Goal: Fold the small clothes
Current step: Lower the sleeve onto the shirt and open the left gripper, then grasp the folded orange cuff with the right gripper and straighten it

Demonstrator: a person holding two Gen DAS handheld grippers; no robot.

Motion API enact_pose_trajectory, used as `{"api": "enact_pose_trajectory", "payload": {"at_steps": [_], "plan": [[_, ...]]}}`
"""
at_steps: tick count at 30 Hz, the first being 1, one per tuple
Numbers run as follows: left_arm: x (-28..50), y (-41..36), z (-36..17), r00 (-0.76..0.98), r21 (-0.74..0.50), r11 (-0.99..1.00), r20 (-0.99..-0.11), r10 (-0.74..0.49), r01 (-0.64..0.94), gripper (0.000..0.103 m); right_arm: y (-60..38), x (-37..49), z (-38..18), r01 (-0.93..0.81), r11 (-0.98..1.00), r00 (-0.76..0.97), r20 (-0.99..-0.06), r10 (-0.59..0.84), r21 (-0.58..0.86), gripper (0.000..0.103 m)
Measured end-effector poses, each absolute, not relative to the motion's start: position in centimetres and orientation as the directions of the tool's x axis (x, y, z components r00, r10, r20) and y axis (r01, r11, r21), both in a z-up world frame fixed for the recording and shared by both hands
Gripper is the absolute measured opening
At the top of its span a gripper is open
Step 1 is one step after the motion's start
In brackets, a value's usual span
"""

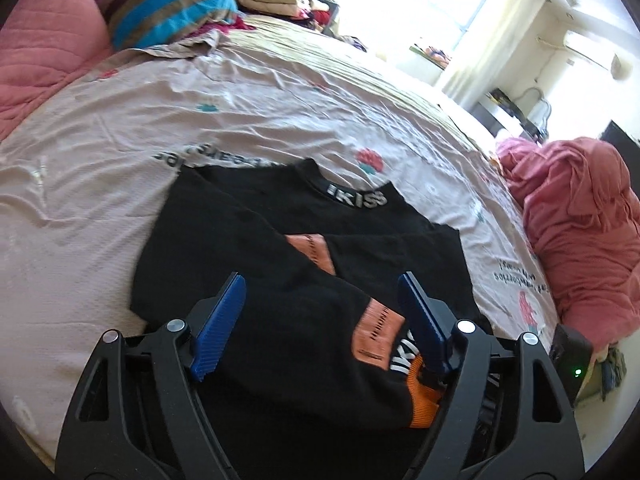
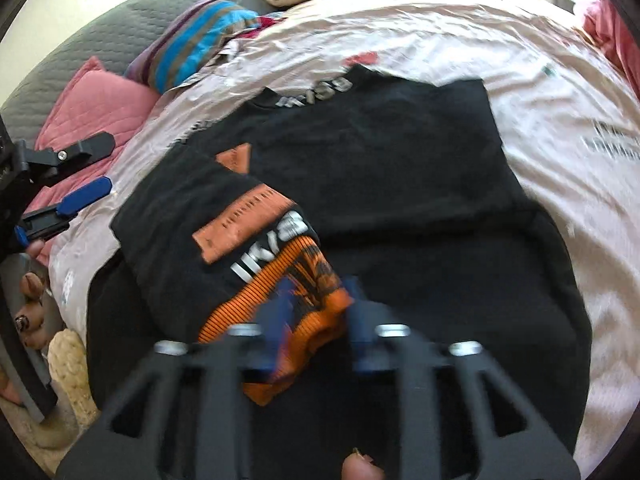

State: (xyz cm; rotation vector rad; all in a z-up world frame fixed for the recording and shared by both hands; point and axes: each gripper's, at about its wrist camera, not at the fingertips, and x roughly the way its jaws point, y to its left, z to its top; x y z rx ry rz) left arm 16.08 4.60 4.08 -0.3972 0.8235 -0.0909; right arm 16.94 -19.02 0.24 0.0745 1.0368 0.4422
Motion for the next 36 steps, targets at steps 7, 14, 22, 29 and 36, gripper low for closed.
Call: {"api": "enact_pose_trajectory", "payload": {"at_steps": [7, 14, 22, 29, 36], "plan": [[15.3, 9.7, 4.9, 0.711, -0.413, 0.893, -0.682, -0.172, -0.180, 0.070, -17.1, 19.2, 6.9, -0.488, 0.856, 0.523, -0.727, 0.444, 0.171, 0.010], [15.2, 11.8, 5.5, 0.731, -0.430, 0.876, -0.667, -0.146, -0.217, 0.070, -17.1, 22.1, 9.8, -0.509, 0.860, 0.646, -0.675, 0.358, -0.031, 0.010], [17.4, 9.8, 3.5, 0.681, -0.369, 0.909, -0.717, -0.148, -0.191, 0.070, -19.5, 23.2, 5.4, -0.421, 0.906, 0.634, -0.729, 0.257, -0.047, 0.010], [18.9, 7.7, 1.8, 0.648, -0.322, 0.933, -0.748, -0.146, -0.161, 0.070, -19.9, 23.1, 3.9, -0.395, 0.916, 0.633, -0.743, 0.215, -0.071, 0.011], [19.9, 6.7, 0.3, 0.614, -0.281, 0.948, -0.778, -0.134, -0.150, 0.070, -20.2, 23.5, 3.6, -0.359, 0.928, 0.648, -0.742, 0.170, -0.102, 0.012]]}}
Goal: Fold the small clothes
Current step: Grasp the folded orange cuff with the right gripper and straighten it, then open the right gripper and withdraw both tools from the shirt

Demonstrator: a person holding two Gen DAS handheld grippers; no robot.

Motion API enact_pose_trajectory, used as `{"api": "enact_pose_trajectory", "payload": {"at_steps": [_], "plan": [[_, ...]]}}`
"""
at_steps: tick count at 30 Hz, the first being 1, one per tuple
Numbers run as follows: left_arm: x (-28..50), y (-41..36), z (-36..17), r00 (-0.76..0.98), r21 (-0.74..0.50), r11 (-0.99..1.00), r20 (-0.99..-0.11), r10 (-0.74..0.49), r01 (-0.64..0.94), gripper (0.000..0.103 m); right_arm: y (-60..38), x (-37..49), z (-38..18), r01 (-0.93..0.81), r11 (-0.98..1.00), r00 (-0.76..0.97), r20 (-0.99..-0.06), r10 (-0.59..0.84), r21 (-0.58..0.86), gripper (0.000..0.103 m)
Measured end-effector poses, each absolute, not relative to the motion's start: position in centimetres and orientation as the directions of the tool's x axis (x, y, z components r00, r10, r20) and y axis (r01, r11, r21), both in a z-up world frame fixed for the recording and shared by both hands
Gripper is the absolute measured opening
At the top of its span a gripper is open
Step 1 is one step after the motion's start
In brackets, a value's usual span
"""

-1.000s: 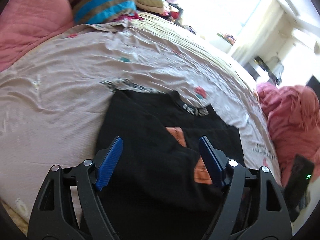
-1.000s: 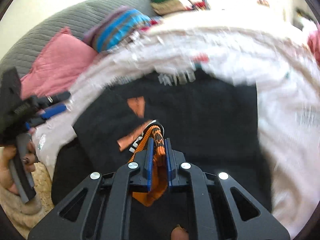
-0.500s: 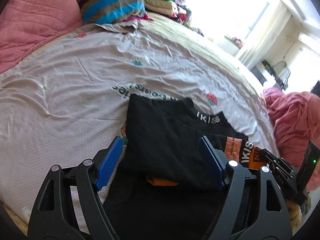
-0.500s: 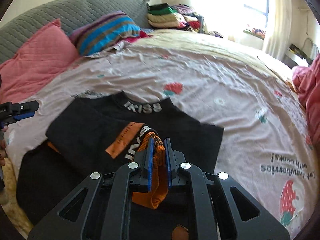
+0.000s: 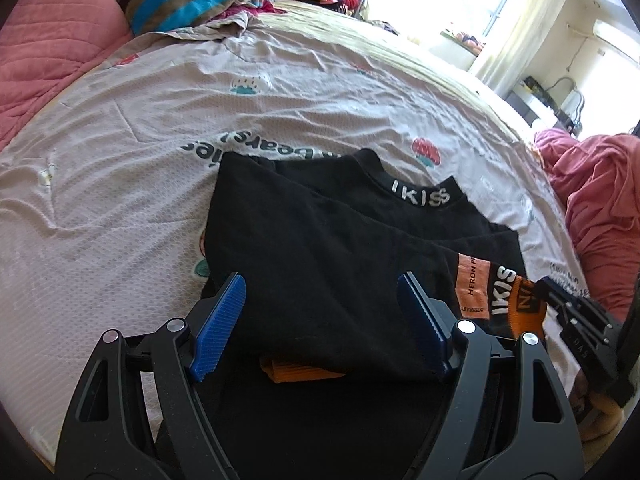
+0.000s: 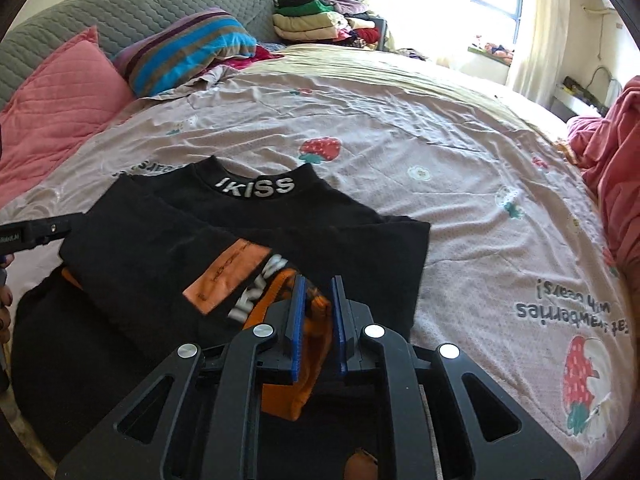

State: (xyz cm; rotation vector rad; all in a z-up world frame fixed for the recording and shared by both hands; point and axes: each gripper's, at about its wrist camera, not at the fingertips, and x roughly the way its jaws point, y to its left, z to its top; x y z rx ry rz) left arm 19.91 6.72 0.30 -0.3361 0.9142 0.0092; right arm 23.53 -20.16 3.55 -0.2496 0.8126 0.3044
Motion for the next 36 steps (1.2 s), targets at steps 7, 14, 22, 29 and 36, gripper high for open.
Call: {"api": "enact_pose_trajectory", "payload": {"at_steps": [7, 14, 22, 29, 36], "plan": [[20.1, 6.3, -1.1, 0.585, -0.249, 0.959, -0.802, -0.124, -0.138, 0.070, -20.7, 23.2, 3.9, -0.341, 0.938, 0.653, -0.734, 0.184, -0.068, 0.022], [19.8, 6.0, -2.4, 0.560, -0.230, 0.965, -0.819, -0.122, -0.127, 0.070, -17.6, 21.8, 2.9, -0.459, 0.885, 0.536, -0.770, 0.347, 0.080, 0.035], [19.2, 6.1, -2.6, 0.564, -0.234, 0.966, -0.815, -0.134, -0.108, 0.070, -17.2, 22.2, -1.1, -0.417, 0.906, 0.457, -0.845, 0.276, 0.070, 0.039], [19.0, 5.7, -2.5, 0.565, -0.219, 0.970, -0.816, -0.122, -0.107, 0.070, -18.2, 21.7, -0.4, -0.402, 0.907, 0.464, -0.827, 0.318, 0.123, 0.049], [18.4, 5.7, -2.1, 0.567, -0.218, 0.970, -0.815, -0.122, -0.105, 0.070, -19.3, 20.8, 0.7, -0.375, 0.912, 0.489, -0.800, 0.348, 0.168, 0.065]]}}
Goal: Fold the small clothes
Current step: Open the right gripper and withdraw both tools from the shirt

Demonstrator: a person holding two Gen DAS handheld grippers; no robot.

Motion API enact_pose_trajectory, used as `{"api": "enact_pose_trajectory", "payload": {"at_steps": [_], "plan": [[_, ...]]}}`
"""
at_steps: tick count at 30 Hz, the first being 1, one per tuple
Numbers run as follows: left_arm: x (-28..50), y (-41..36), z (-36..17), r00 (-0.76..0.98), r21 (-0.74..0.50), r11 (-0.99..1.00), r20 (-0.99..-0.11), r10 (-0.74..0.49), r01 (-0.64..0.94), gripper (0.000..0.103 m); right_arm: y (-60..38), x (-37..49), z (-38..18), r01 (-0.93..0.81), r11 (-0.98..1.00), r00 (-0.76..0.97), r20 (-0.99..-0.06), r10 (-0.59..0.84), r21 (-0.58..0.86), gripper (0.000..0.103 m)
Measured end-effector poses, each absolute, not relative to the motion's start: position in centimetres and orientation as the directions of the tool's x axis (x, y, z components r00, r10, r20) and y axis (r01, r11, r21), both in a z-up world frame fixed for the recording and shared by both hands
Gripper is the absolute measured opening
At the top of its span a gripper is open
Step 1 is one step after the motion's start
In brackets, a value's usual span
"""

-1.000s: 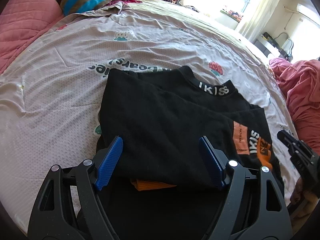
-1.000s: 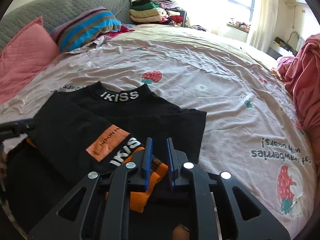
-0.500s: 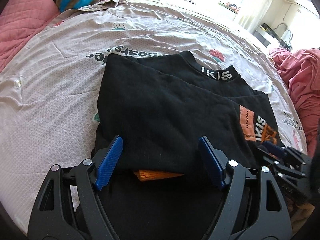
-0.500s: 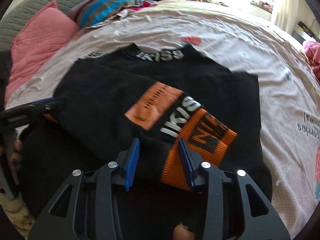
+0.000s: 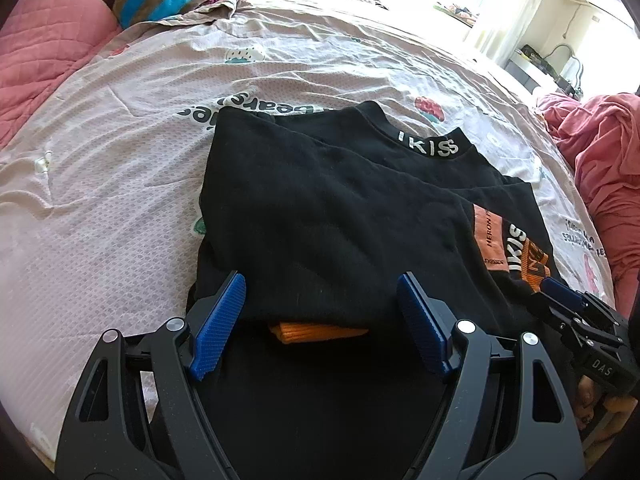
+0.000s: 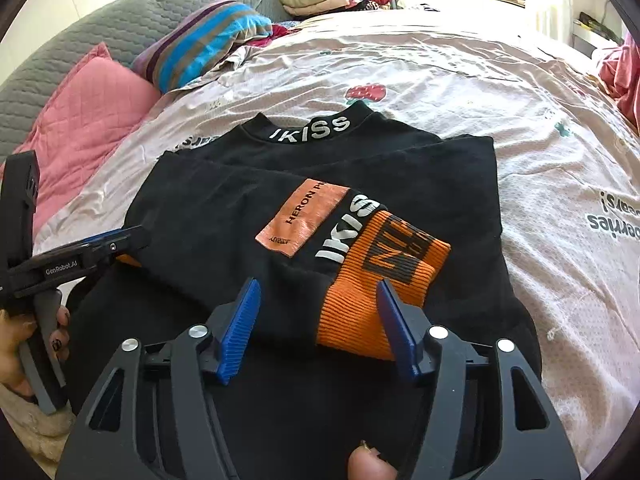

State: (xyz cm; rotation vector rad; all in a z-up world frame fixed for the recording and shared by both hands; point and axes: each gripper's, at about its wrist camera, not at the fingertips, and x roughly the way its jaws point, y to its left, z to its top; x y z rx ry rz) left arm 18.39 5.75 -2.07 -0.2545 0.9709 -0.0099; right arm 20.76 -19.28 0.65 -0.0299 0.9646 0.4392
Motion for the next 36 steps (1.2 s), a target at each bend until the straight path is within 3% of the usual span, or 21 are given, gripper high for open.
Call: {"api": "enact_pose_trajectory", "payload": {"at_steps": [2, 8, 9, 10, 11, 15, 36], "plan": [[18.2, 5.8, -1.9, 0.568, -0.220, 0.970, -0.814, -0.124, -0.104, 0.070, -19.5, 20.5, 0.9, -0.370, 0.912, 0.496, -0.792, 0.355, 0.176, 0.074], [17.5, 5.8, -1.1, 0.582, -0.238, 0.966, -0.802, -0.135, -0.103, 0.077, -19.9, 19.9, 1.8, -0.366, 0.910, 0.512, -0.773, 0.374, 0.197, 0.075], [17.3, 5.8, -0.9, 0.585, -0.238, 0.966, -0.800, -0.136, -0.101, 0.078, -20.0, 19.7, 2.0, -0.364, 0.910, 0.516, -0.769, 0.376, 0.200, 0.079], [17.2, 5.8, -0.7, 0.589, -0.237, 0.966, -0.797, -0.136, -0.098, 0.078, -20.1, 19.7, 2.2, -0.362, 0.910, 0.520, -0.766, 0.378, 0.203, 0.091], [17.1, 5.8, -0.5, 0.591, -0.236, 0.967, -0.796, -0.134, -0.097, 0.081, -20.3, 19.5, 2.5, -0.360, 0.909, 0.529, -0.757, 0.383, 0.209, 0.094], [16.5, 5.6, 0.3, 0.605, -0.219, 0.971, -0.788, -0.116, -0.099, 0.093, -20.6, 19.0, 3.2, -0.356, 0.910, 0.544, -0.745, 0.385, 0.211, 0.094], [10.2, 8.8, 3.1, 0.637, -0.201, 0.970, -0.767, -0.071, -0.135, 0.093, -21.3, 15.0, 6.7, -0.386, 0.910, 0.595, -0.712, 0.373, 0.153, 0.095]]}}
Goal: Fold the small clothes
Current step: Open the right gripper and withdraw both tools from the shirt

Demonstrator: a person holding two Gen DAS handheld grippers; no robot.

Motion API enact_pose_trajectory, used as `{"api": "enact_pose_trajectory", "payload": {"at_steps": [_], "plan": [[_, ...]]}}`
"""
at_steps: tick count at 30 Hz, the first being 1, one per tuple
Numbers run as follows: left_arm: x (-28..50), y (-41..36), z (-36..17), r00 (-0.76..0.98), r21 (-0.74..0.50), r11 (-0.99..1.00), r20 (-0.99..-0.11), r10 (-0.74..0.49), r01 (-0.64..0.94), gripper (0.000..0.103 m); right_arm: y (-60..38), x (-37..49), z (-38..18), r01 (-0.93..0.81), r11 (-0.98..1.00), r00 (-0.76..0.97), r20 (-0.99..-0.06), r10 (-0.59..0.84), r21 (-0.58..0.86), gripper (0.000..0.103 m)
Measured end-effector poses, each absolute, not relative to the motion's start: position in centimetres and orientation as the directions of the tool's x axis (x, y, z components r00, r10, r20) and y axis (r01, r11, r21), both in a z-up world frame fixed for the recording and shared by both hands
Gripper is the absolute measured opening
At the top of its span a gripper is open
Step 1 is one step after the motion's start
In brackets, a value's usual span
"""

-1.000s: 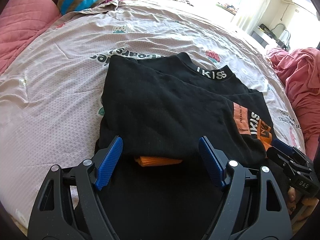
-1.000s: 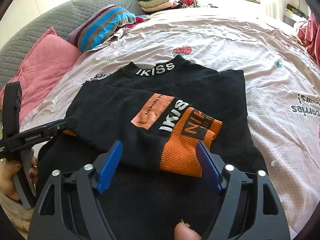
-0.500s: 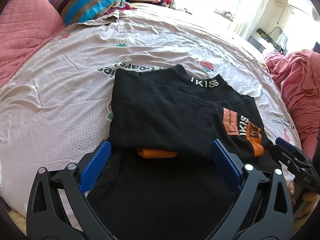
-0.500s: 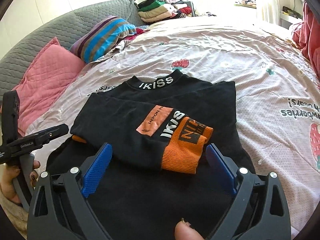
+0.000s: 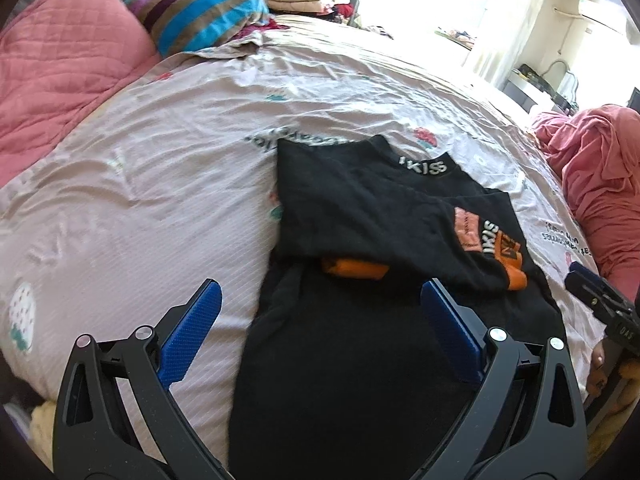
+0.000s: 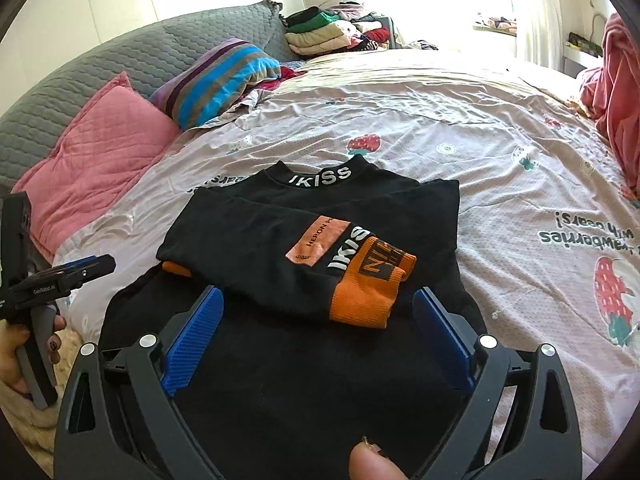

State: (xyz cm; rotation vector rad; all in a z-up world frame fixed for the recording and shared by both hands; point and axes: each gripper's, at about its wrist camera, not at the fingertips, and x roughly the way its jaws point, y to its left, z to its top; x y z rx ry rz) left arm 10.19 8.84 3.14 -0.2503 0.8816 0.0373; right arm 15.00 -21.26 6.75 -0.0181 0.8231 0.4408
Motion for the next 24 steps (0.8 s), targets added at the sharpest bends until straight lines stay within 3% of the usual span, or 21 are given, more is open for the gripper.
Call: {"api": "enact_pose_trajectory", "payload": {"at_steps": [9, 24], "plan": [[5.9, 11.5, 1.8, 0.619, -0.193, 0.962, -0.784, -0.034, -0.192, 0.093, -21.2, 12.8, 7.1, -0.404, 0.906, 0.584, -0.726, 0.363, 0.129, 0.095], [1.0, 12.1, -0.1, 0.593, -0.246, 0.956, -0.798, -0.106, -0.161, 0.093, -21.8, 9.8, 5.5, -0.411, 0.904, 0.538, -0.770, 0.342, 0.115, 0.095]]}}
